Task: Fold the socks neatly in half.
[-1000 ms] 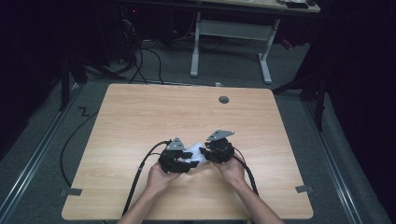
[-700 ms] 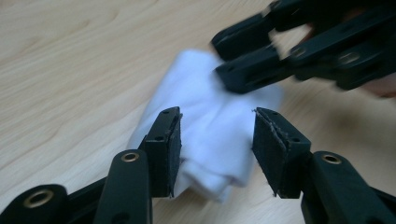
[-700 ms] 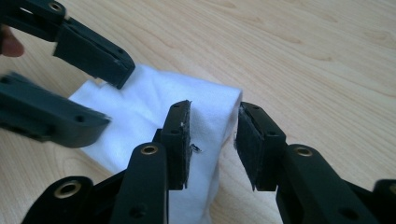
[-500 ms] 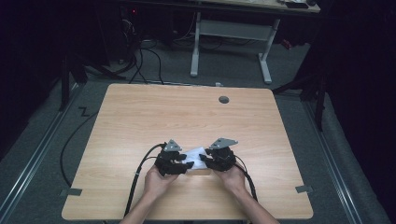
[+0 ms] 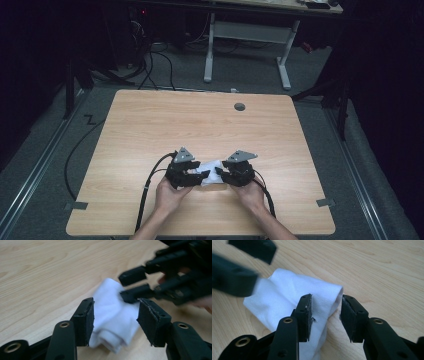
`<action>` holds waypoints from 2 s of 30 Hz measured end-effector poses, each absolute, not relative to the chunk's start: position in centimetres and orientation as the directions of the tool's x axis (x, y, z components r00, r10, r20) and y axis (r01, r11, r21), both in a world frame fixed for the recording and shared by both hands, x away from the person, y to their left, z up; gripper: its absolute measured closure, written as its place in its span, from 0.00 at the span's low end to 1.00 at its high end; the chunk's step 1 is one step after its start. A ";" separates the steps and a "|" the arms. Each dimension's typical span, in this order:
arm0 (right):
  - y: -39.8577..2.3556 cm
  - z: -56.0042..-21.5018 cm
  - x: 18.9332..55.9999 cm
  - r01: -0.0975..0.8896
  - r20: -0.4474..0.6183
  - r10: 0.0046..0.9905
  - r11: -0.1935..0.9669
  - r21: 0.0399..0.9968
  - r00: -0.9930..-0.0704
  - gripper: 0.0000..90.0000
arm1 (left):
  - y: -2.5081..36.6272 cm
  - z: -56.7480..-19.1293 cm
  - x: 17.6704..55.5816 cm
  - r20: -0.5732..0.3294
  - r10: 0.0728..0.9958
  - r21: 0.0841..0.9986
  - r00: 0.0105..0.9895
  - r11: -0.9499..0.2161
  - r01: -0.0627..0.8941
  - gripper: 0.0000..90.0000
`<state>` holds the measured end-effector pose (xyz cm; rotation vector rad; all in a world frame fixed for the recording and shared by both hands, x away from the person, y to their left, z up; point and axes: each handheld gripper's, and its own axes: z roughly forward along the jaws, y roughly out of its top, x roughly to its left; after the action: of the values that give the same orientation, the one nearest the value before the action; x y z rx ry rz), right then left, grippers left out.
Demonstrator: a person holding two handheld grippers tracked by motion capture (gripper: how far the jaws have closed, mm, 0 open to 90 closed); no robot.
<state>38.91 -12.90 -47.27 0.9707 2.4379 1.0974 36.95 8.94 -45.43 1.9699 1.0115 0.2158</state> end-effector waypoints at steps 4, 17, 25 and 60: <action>-12.5 -47.1 38.5 0.444 -0.014 0.690 0.481 0.756 -0.723 0.67 | 8.4 -46.7 37.7 -0.235 0.740 0.715 0.630 -0.306 0.628 0.52; -11.9 -47.9 37.3 0.411 -0.002 0.615 0.529 0.742 -0.788 0.66 | 8.3 -48.1 35.8 -0.163 0.759 0.689 0.631 -0.370 0.623 0.51; -12.0 -48.2 39.5 0.471 0.032 0.688 0.461 0.752 -0.725 0.63 | 8.4 -48.7 39.2 -0.191 0.758 0.721 0.623 -0.323 0.613 0.50; -25.5 -48.5 37.9 0.568 0.112 0.869 0.213 0.795 -0.483 0.54 | 21.9 -49.8 34.6 -0.132 0.910 0.784 0.393 -0.147 0.603 0.34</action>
<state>37.87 -25.51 -48.48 1.3387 2.1356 1.1573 34.63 21.90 -49.85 1.8530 1.3067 0.4854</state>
